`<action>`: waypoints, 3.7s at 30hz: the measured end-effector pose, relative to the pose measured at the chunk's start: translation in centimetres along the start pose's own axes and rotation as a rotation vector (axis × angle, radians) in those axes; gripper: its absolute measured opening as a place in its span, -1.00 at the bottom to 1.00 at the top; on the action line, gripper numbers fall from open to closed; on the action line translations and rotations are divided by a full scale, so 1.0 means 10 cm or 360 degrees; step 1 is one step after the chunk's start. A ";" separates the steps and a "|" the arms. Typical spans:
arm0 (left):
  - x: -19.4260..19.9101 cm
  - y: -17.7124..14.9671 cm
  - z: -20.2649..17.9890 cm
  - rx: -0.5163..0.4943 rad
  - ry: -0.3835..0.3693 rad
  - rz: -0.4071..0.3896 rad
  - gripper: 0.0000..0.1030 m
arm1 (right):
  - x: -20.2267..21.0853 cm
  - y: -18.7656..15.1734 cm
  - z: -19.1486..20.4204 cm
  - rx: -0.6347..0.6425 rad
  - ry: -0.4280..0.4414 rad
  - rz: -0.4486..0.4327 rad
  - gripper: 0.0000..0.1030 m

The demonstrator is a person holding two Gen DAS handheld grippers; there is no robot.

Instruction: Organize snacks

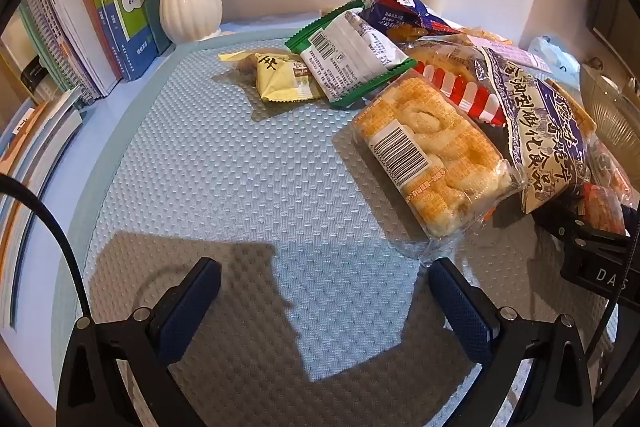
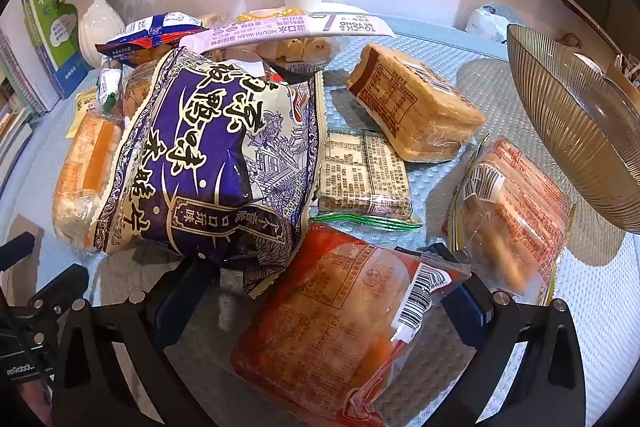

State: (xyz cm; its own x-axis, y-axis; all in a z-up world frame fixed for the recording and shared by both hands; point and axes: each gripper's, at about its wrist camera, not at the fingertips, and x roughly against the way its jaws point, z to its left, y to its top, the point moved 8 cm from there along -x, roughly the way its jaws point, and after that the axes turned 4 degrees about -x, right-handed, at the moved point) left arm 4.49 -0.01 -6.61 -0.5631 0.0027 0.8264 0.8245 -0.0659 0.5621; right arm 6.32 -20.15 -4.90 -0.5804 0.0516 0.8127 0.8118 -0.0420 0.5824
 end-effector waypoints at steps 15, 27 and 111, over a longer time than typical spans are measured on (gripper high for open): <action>0.16 -0.18 -0.01 -0.0012 0.0015 -0.0003 1.00 | 0.13 -0.24 0.06 0.0128 0.0083 0.0136 1.00; 0.76 0.28 -0.10 -0.0169 -0.0122 -0.0374 1.00 | 1.27 -0.16 0.07 0.0120 0.0185 -0.0616 1.00; 0.50 0.23 -0.20 -0.0098 -0.0206 -0.0494 1.00 | 0.64 -0.01 -0.17 -0.0106 0.0135 -0.0373 1.00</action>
State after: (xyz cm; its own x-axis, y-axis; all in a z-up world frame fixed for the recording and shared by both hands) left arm 3.46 -2.18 -1.23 -0.7716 0.1587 0.6160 0.6077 -0.1025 0.7875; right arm 2.42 -21.51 0.32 -0.7576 -0.0162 0.6525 0.6503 -0.1047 0.7524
